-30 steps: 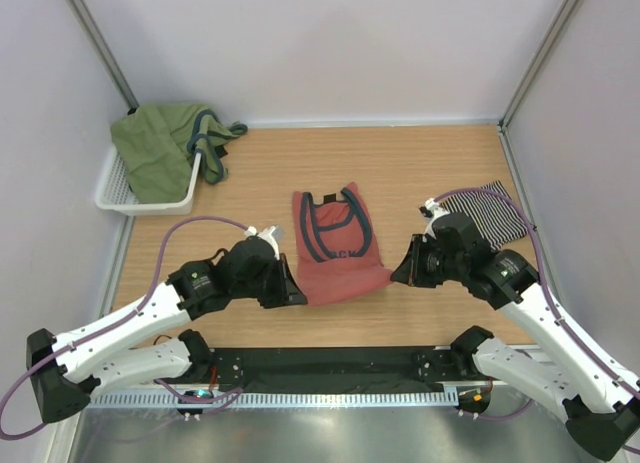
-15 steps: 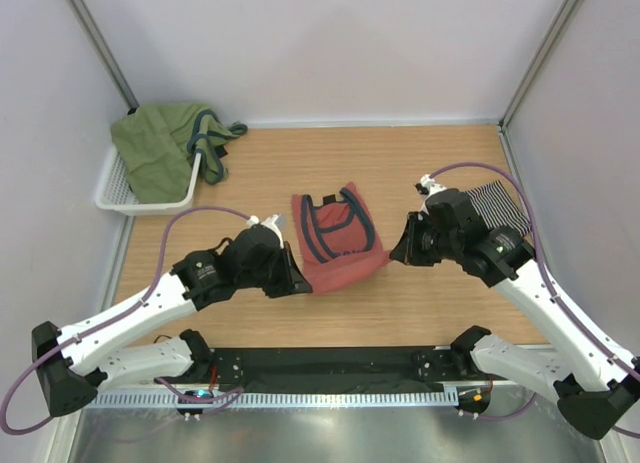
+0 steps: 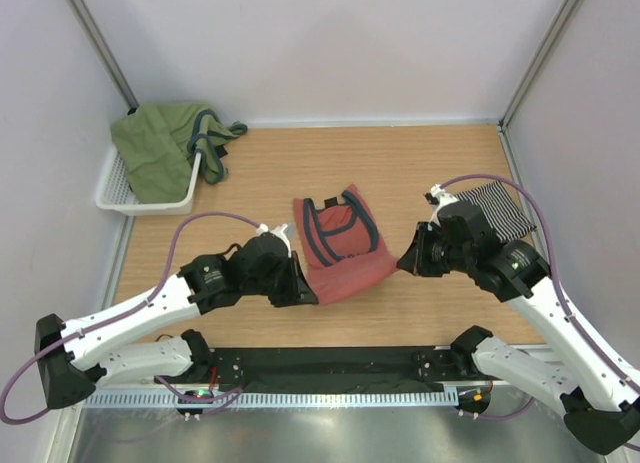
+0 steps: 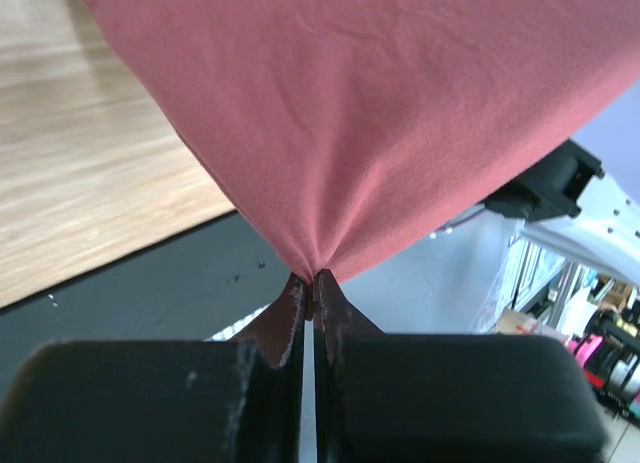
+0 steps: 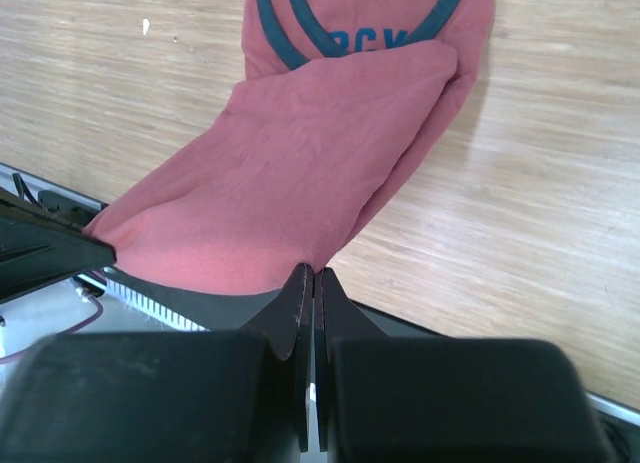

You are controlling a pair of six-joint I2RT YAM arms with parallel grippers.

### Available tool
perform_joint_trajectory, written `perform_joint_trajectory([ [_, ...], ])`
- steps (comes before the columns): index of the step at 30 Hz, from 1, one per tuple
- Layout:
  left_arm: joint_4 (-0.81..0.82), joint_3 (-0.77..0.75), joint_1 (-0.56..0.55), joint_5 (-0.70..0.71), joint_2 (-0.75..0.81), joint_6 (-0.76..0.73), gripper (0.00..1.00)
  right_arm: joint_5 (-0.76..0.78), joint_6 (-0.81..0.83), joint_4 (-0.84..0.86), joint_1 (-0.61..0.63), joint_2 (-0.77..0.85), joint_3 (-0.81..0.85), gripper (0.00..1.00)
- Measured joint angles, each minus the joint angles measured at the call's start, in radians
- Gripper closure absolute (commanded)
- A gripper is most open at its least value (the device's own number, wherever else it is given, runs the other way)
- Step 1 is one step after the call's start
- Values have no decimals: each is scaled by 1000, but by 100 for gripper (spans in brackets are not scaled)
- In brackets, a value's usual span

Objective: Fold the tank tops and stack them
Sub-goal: Fold the tank top

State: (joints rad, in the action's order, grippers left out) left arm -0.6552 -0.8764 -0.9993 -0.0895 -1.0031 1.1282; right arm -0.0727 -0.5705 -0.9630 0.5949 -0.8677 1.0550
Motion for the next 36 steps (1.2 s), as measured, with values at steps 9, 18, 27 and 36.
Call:
perform_joint_trajectory([
  [9, 25, 0, -79, 24, 0, 41, 100, 7, -23, -51, 0, 80, -27, 99],
  [18, 20, -40, -19, 47, -21, 39, 100, 94, -1, -56, 0, -82, 66, 99],
  [27, 14, -125, 124, -8, -131, -10, 100, 159, 54, -14, -2, -266, 199, 99],
  [36, 14, -204, 283, -89, -200, -70, 100, 148, 103, 27, -72, -413, 297, 99],
])
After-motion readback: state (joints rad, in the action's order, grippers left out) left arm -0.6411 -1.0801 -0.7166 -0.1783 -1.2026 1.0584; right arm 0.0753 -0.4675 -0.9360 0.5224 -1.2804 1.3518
